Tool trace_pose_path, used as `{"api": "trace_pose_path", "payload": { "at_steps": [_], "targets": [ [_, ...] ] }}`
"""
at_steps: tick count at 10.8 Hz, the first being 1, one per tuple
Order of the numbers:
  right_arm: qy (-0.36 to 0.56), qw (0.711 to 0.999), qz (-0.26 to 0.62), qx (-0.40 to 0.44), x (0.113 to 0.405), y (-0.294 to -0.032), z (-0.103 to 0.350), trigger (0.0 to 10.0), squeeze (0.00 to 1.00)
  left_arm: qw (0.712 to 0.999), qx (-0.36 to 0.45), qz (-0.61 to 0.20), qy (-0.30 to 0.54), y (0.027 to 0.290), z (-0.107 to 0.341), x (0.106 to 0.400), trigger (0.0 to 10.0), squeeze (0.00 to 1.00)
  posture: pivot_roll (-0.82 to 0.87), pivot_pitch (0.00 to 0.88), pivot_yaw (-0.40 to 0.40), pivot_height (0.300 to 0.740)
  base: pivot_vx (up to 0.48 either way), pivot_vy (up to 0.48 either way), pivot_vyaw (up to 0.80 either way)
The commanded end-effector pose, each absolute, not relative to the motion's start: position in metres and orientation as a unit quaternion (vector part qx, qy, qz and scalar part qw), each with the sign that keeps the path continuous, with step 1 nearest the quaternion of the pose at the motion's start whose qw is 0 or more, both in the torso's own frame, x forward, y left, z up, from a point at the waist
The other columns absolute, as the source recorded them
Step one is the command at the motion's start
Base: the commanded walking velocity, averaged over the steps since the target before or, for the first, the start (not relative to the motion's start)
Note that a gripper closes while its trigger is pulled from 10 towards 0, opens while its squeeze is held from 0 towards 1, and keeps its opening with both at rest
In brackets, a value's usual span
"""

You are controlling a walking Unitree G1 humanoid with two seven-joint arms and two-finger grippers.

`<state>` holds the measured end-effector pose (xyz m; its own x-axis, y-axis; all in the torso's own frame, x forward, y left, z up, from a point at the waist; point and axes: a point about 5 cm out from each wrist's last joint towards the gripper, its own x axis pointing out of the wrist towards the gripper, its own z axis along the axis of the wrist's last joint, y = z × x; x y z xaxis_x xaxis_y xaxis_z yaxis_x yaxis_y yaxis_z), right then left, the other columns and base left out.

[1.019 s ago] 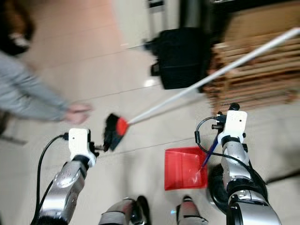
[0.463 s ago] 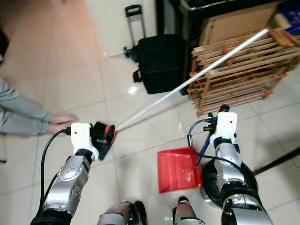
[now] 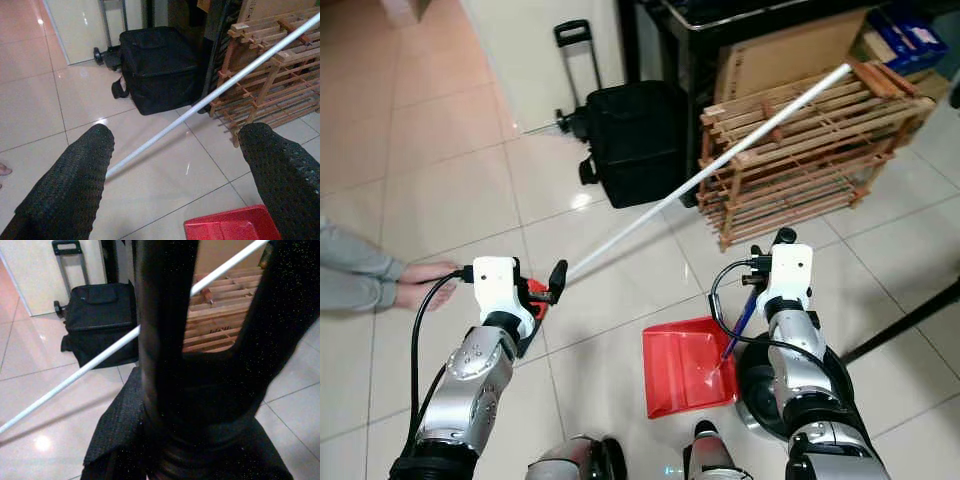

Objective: Sweep floor

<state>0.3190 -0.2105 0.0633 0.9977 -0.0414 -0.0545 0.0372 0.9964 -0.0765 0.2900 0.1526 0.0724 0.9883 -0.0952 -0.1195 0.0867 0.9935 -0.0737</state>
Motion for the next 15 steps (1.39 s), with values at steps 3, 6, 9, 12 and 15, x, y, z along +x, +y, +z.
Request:
{"api": "trace_pose_path", "payload": {
  "at_steps": [3,6,9,12,15],
  "targets": [
    [0.017,0.999,-0.008,-0.043,0.318,-0.205,0.066,10.0,0.00,0.997,-0.033,-0.029,0.069,0.161,0.068,0.287,10.0,0.00,-0.16,0.125,0.123,0.740,0.000,0.000,-0.80],
    [0.019,0.999,-0.005,-0.041,0.317,-0.202,0.065,10.0,0.00,0.997,-0.031,-0.027,0.069,0.164,0.068,0.288,10.0,0.00,-0.16,0.123,0.126,0.740,0.000,0.000,-0.80],
    [0.020,0.999,-0.003,-0.037,0.318,-0.199,0.065,10.0,0.00,0.997,-0.028,-0.024,0.069,0.167,0.069,0.289,10.0,0.00,-0.15,0.116,0.128,0.740,0.000,0.000,-0.80],
    [0.018,0.999,0.000,-0.036,0.320,-0.197,0.066,10.0,0.00,0.997,-0.027,-0.019,0.066,0.171,0.072,0.291,10.0,0.00,-0.15,0.113,0.130,0.740,0.000,0.000,-0.80],
    [0.017,0.999,0.003,-0.036,0.320,-0.195,0.067,10.0,0.00,0.998,-0.028,-0.010,0.062,0.175,0.075,0.293,10.0,0.00,-0.15,0.118,0.130,0.740,0.000,0.000,-0.72]
  ]
}}
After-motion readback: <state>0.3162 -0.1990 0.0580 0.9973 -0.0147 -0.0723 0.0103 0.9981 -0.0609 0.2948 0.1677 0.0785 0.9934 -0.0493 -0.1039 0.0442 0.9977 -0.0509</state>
